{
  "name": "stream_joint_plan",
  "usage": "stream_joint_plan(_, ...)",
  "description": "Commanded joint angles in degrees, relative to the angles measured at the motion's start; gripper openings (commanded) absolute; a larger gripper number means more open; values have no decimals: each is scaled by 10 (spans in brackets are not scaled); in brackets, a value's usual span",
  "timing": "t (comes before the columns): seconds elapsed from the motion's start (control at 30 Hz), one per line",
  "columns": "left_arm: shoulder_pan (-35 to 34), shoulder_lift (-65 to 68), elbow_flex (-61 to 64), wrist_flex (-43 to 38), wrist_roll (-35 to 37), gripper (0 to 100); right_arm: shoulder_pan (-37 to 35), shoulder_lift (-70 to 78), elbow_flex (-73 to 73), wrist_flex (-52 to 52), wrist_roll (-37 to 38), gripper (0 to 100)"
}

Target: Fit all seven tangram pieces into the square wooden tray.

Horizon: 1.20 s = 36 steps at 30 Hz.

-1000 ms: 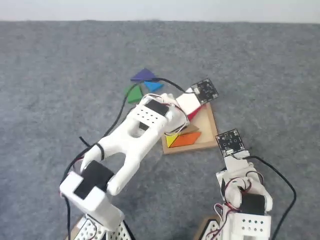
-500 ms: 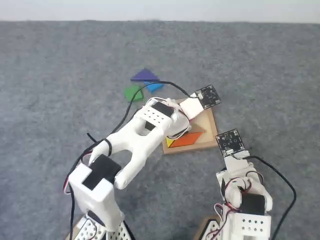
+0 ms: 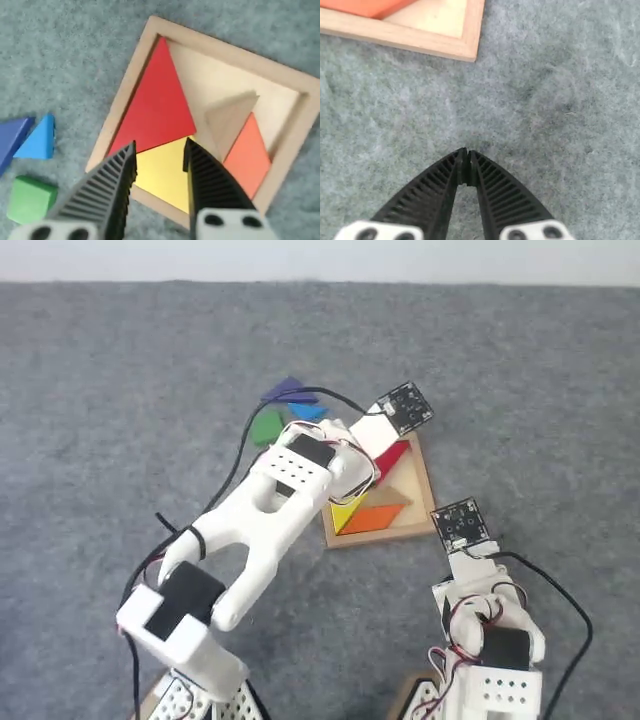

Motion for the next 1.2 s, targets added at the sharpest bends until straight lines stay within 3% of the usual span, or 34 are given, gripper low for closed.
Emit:
stream_joint_plan(0.0,9,-11,-13,-18,10,148,-2,-8,10,1,4,8)
stream_joint_plan(0.4,69,82,-16,-77,11,148,-2,-8,10,1,4,8)
stream_joint_plan(0.77,30,85,-15,-28,6,148,-1,-8,10,1,4,8)
stream_joint_plan(1.17,18,33,28,-27,-4,148,-2,-8,10,1,4,8)
